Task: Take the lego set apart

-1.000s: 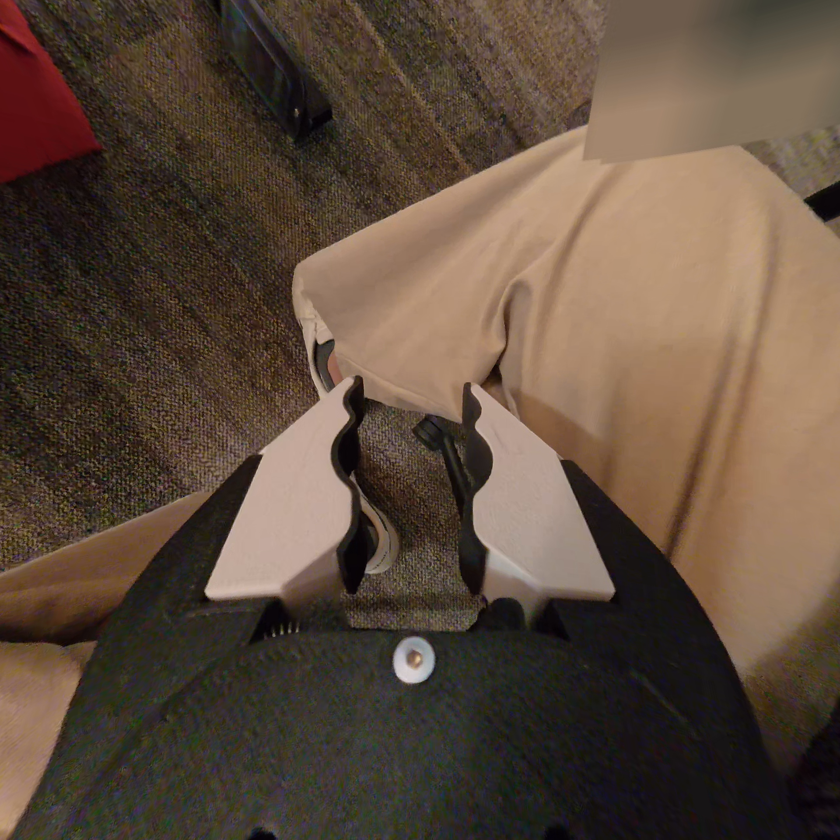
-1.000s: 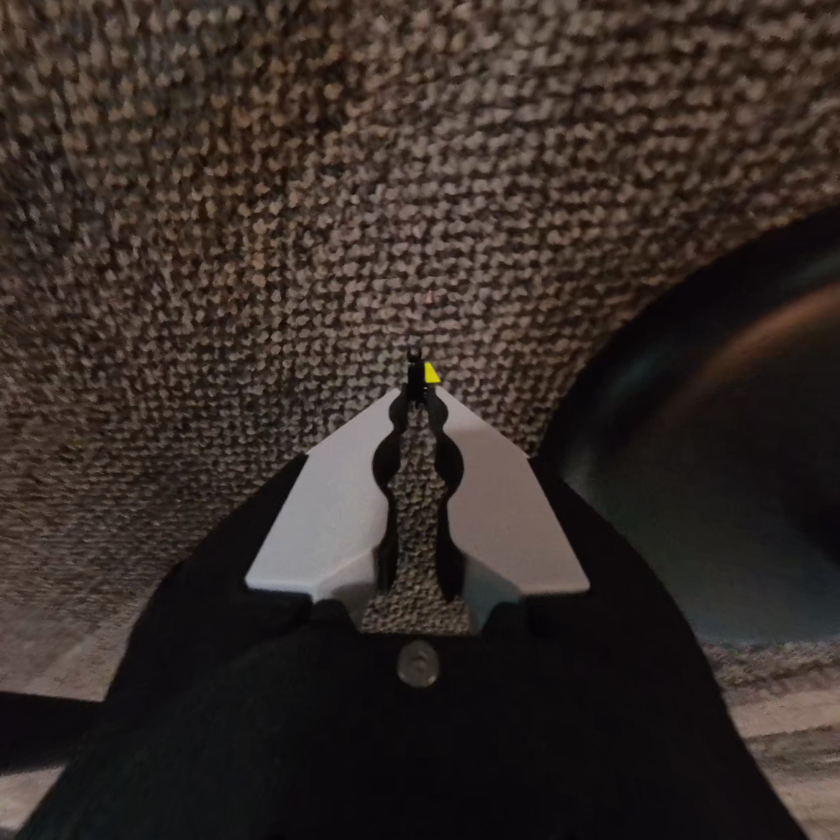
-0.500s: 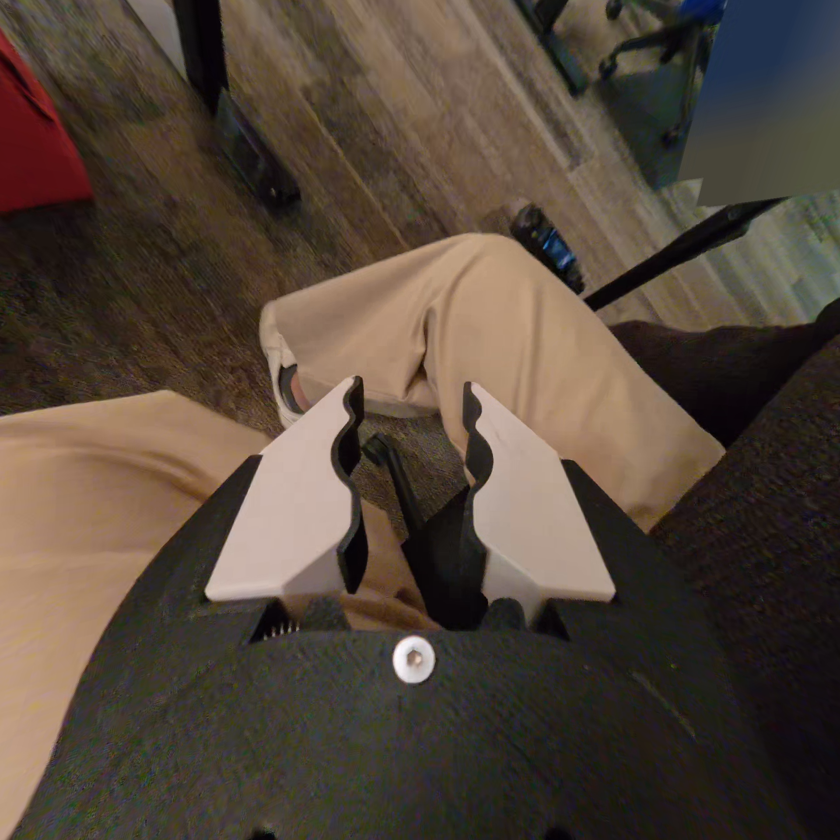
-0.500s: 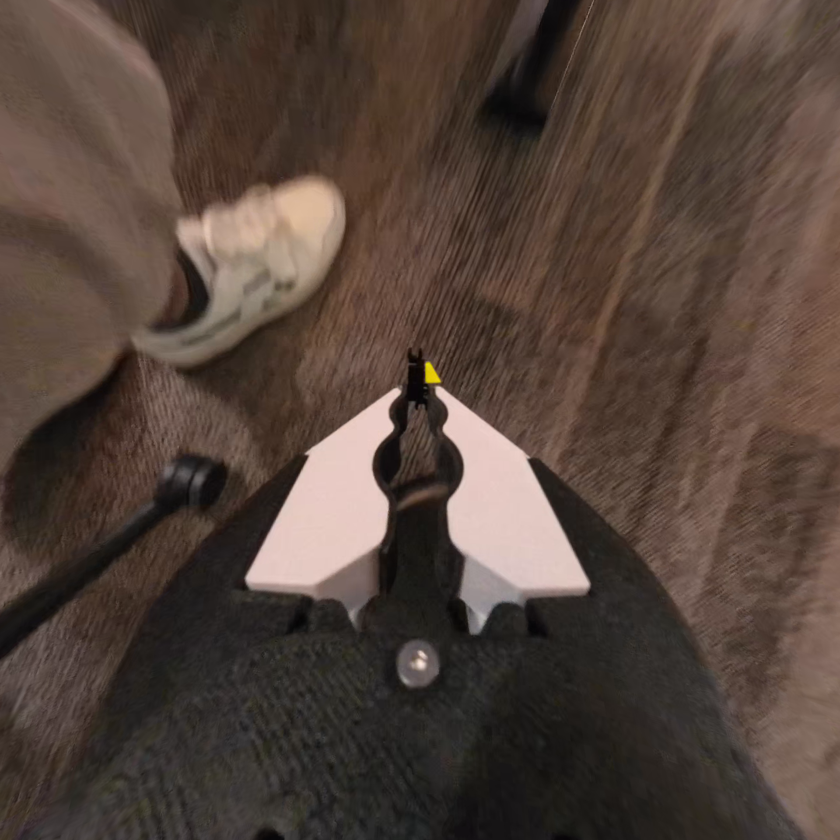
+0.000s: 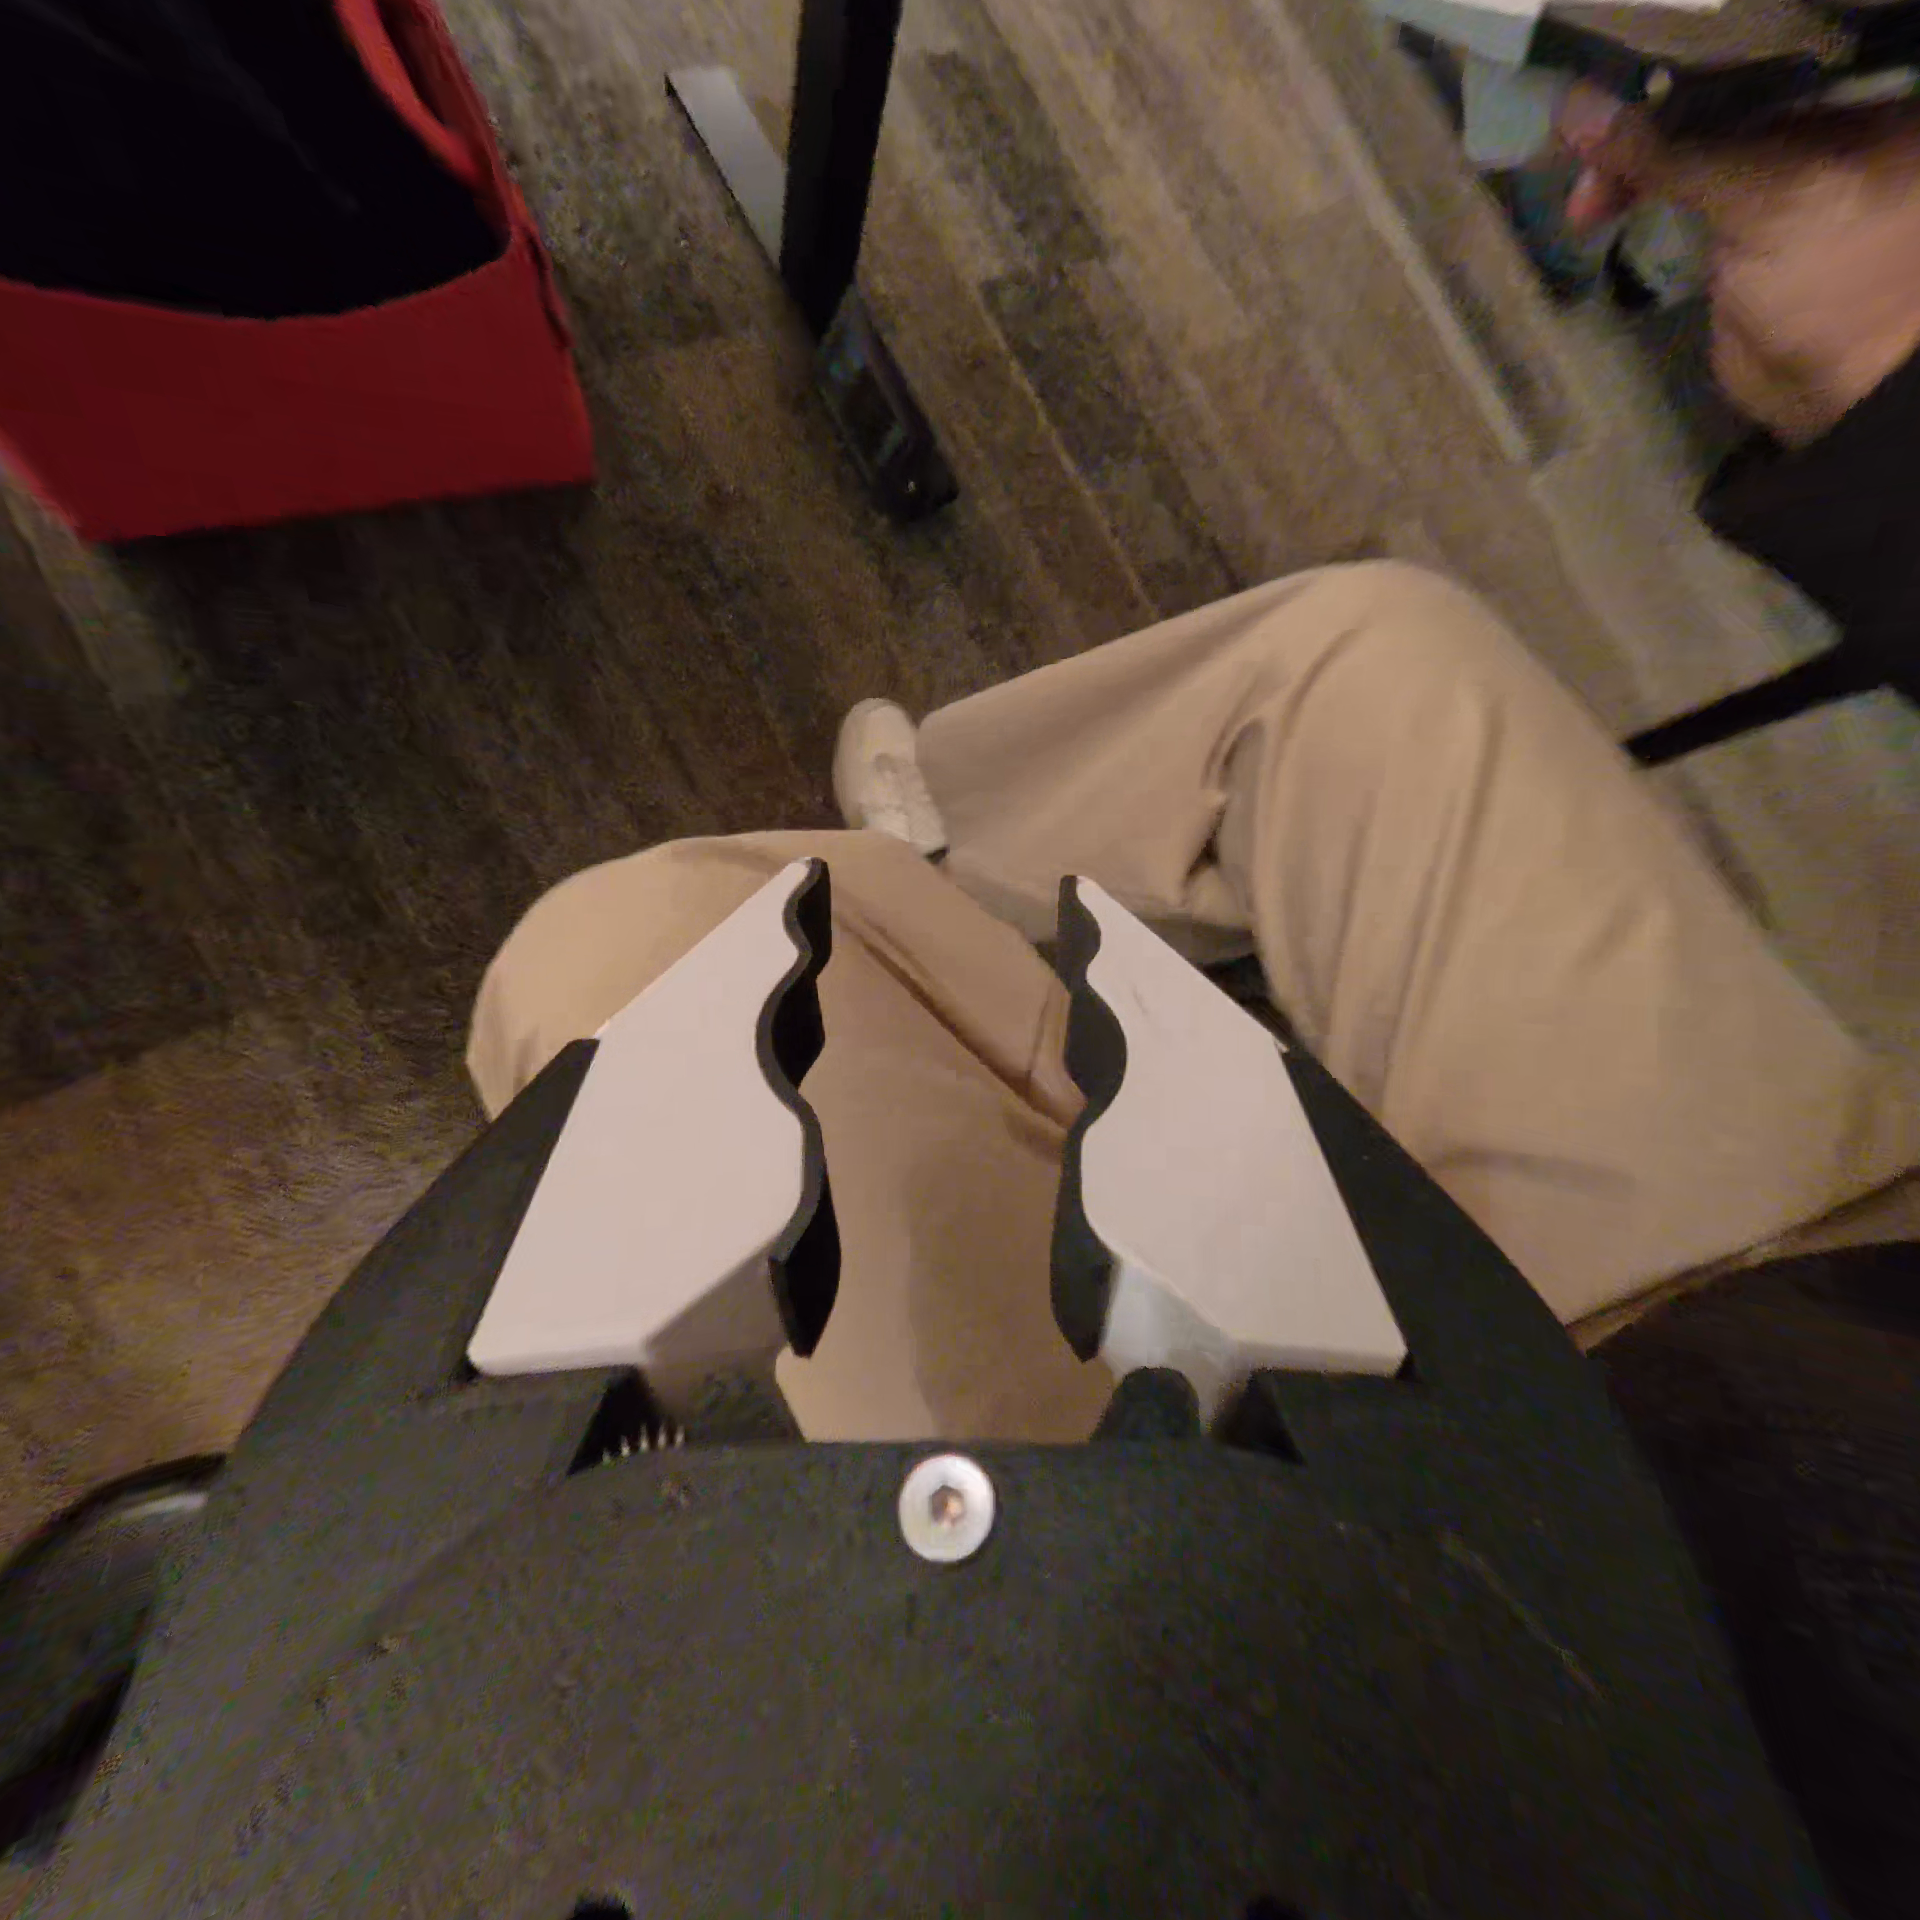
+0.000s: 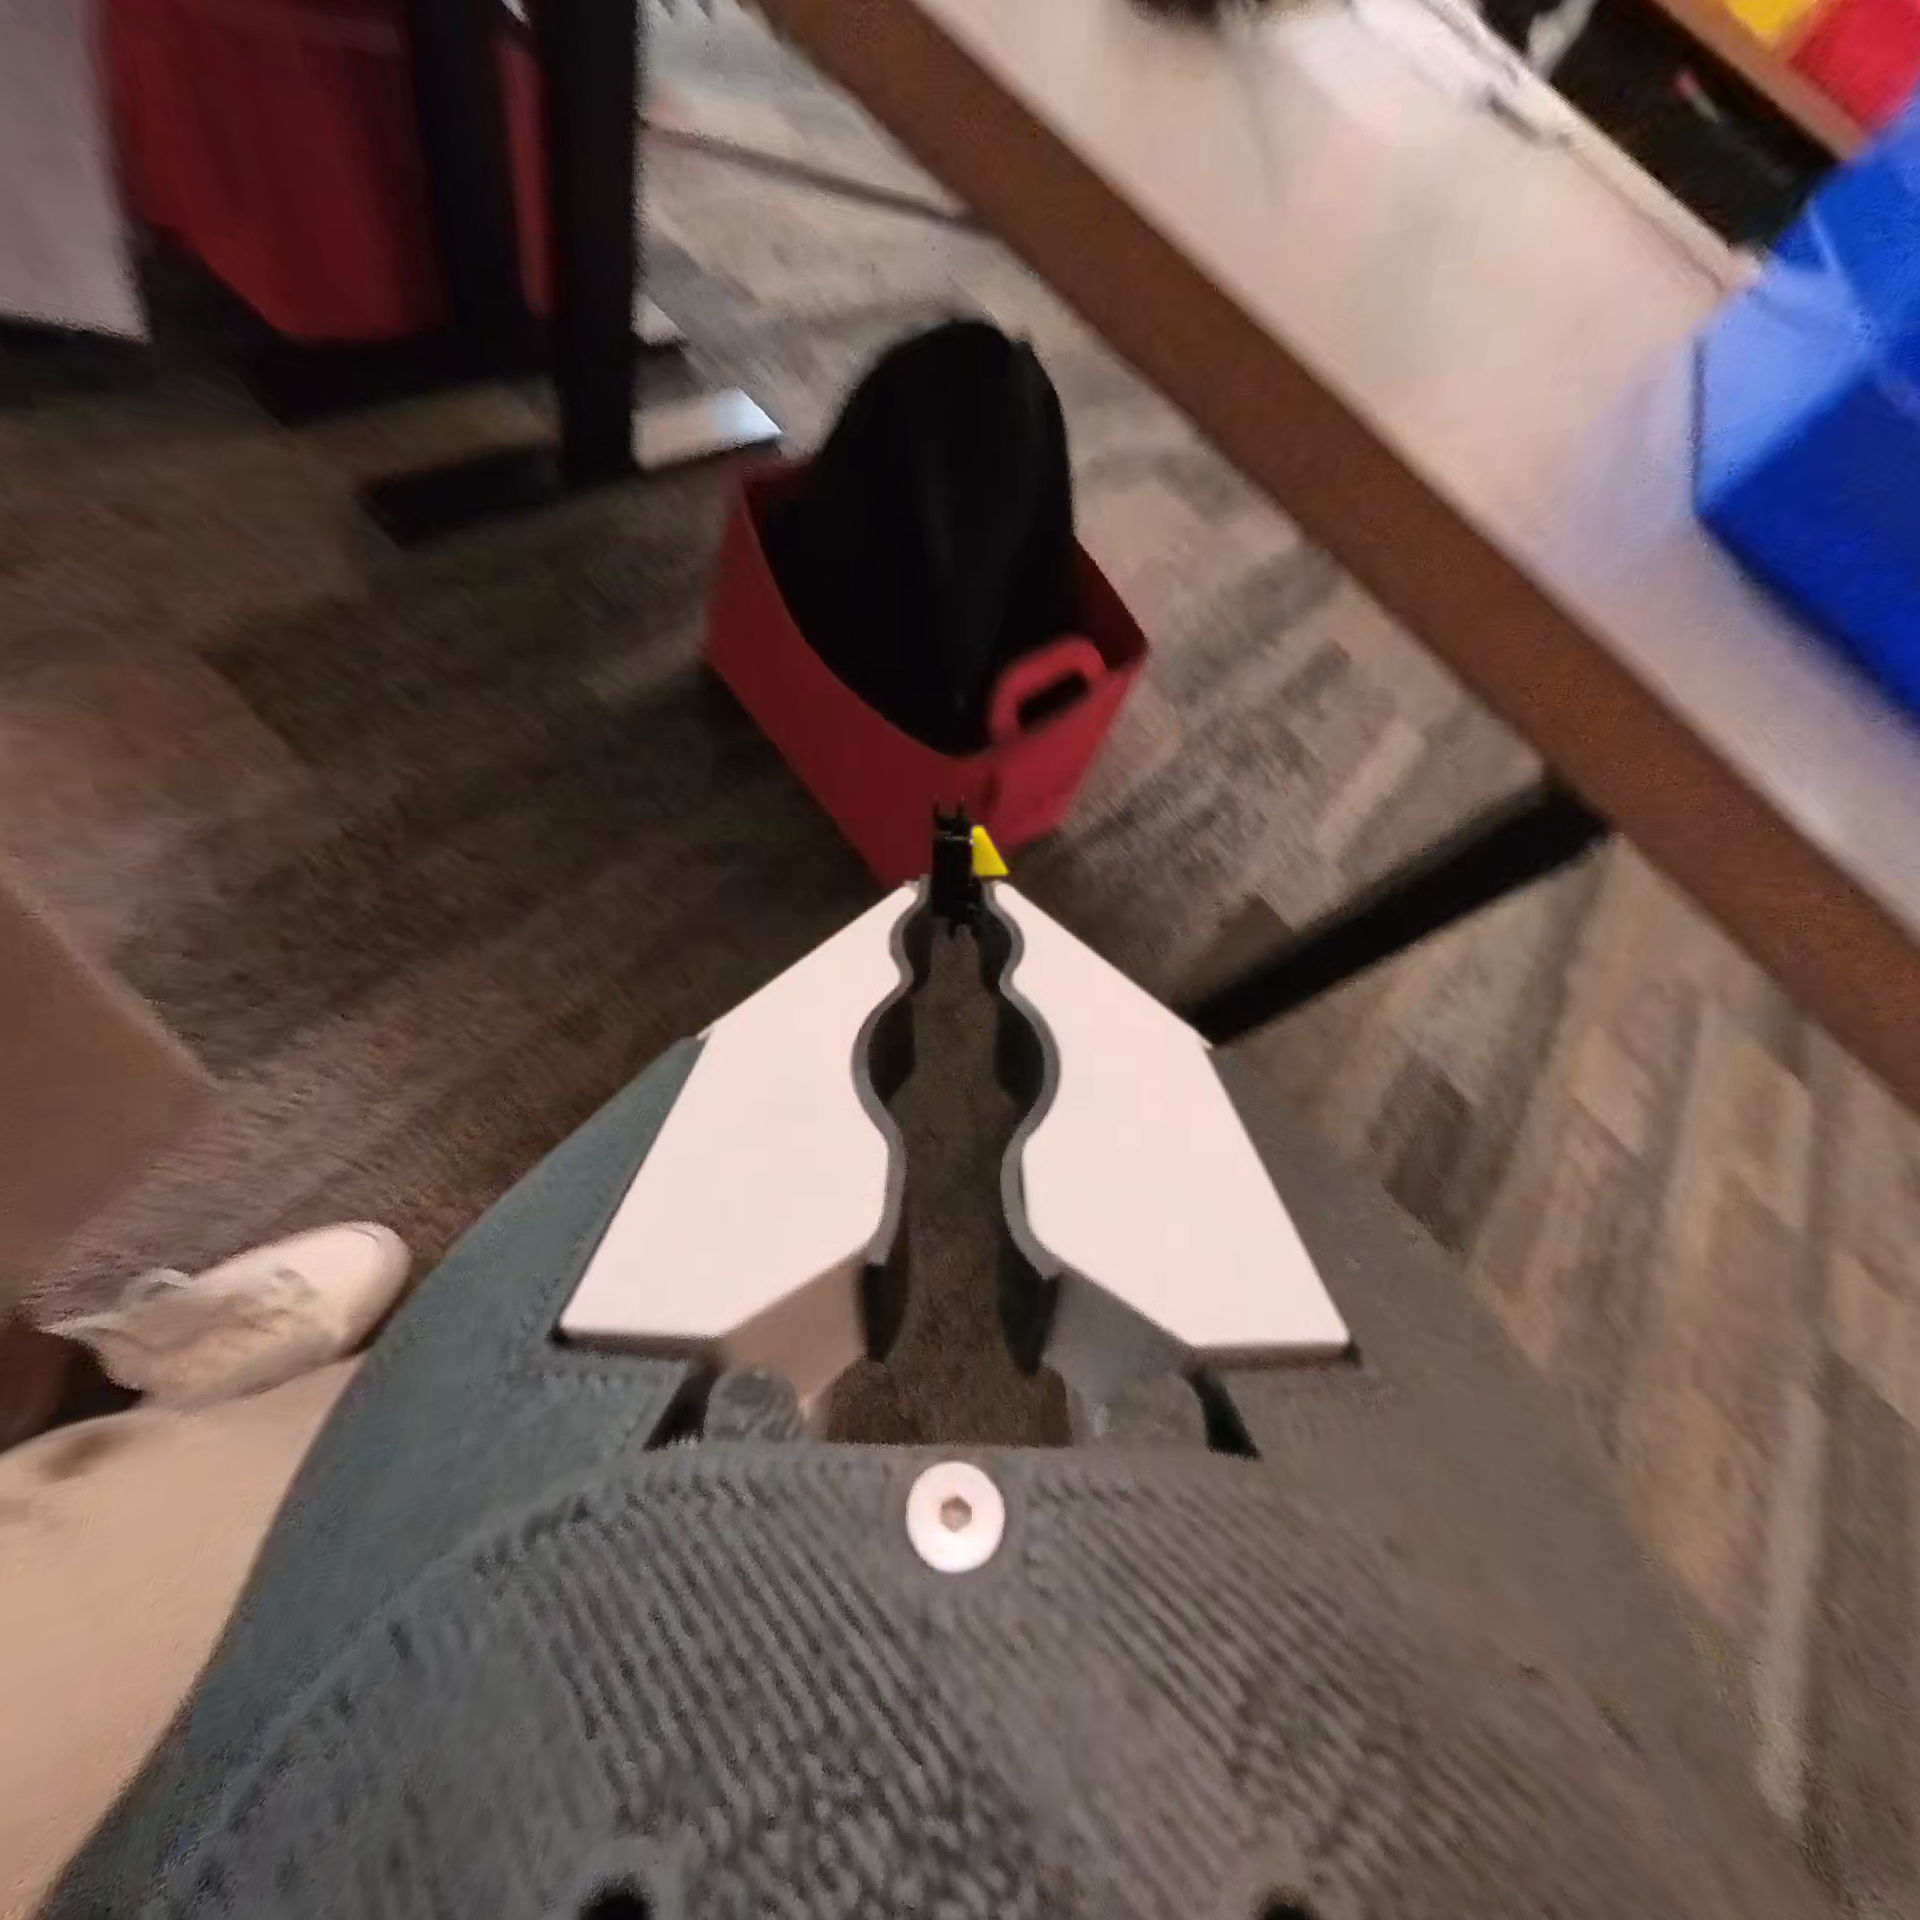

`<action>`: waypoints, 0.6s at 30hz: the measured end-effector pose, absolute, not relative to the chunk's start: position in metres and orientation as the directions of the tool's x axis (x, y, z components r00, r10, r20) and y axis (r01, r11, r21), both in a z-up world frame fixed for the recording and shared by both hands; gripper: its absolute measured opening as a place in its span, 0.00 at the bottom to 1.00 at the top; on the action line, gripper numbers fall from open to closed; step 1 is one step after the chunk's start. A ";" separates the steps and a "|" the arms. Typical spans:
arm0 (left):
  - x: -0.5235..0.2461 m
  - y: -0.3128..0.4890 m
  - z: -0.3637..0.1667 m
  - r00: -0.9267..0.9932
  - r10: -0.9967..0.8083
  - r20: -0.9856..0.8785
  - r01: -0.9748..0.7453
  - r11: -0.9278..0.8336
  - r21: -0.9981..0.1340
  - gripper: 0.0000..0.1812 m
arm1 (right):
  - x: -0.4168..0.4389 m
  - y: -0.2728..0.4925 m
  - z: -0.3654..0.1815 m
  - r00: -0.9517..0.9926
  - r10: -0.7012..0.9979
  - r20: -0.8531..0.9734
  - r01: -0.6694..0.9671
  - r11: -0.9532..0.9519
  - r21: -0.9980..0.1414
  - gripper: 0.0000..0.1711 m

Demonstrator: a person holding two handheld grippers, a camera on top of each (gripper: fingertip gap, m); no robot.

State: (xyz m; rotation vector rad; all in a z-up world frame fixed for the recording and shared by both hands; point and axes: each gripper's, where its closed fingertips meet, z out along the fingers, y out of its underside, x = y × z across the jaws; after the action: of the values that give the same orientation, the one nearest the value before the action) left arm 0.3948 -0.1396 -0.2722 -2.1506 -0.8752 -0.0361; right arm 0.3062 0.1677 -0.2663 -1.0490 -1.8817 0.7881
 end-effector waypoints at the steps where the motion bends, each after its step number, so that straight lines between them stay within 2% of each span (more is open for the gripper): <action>1: 0.389 -0.137 -0.264 0.737 0.574 0.358 0.630 -0.389 -0.673 0.23 | 0.301 0.150 -0.246 -0.350 0.873 0.340 0.336 0.456 -0.824 0.05; 2: 0.382 -0.133 -0.251 0.721 0.558 0.411 0.649 -0.334 -0.684 0.23 | 0.299 0.130 -0.225 -0.394 0.870 0.295 0.306 0.427 -0.851 0.05; 4: 0.363 -0.117 -0.215 0.727 0.497 0.475 0.642 -0.245 -0.727 0.23 | 0.307 0.079 -0.184 -0.489 0.872 0.027 0.305 0.200 -0.931 0.04; 5: 0.353 -0.108 -0.197 0.755 0.461 0.466 0.609 -0.228 -0.760 0.23 | 0.316 0.058 -0.171 -0.506 0.856 -0.110 0.350 0.087 -0.933 0.04; 7: 0.330 -0.091 -0.166 0.834 0.407 0.373 0.487 -0.225 -0.844 0.23 | 0.340 0.025 -0.148 -0.517 0.821 -0.243 0.407 -0.014 -0.913 0.04; 9: 0.306 -0.077 -0.148 0.889 0.391 0.237 0.340 -0.217 -0.915 0.23 | 0.361 0.008 -0.126 -0.512 0.833 -0.211 0.359 -0.015 -0.933 0.04; 11: 0.289 -0.062 -0.149 0.907 0.384 0.171 0.278 -0.242 -0.930 0.20 | 0.374 0.013 -0.117 -0.448 0.888 -0.103 0.268 0.023 -0.963 0.04; 14: 0.288 -0.048 -0.174 0.933 0.313 0.179 0.293 -0.366 -0.883 0.18 | 0.381 0.035 -0.111 -0.357 0.931 -0.069 0.177 -0.005 -0.984 0.04; 18: 0.295 -0.054 -0.197 0.917 0.324 0.232 0.361 -0.429 -0.828 0.16 | 0.370 0.044 -0.095 -0.433 0.896 -0.100 0.144 -0.041 -0.989 0.04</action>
State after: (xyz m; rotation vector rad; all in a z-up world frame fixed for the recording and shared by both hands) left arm 0.2952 -0.0544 -0.1973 -2.0487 -0.4914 -0.0447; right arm 0.3698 0.0444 -0.0949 -1.1138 -1.6096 1.5323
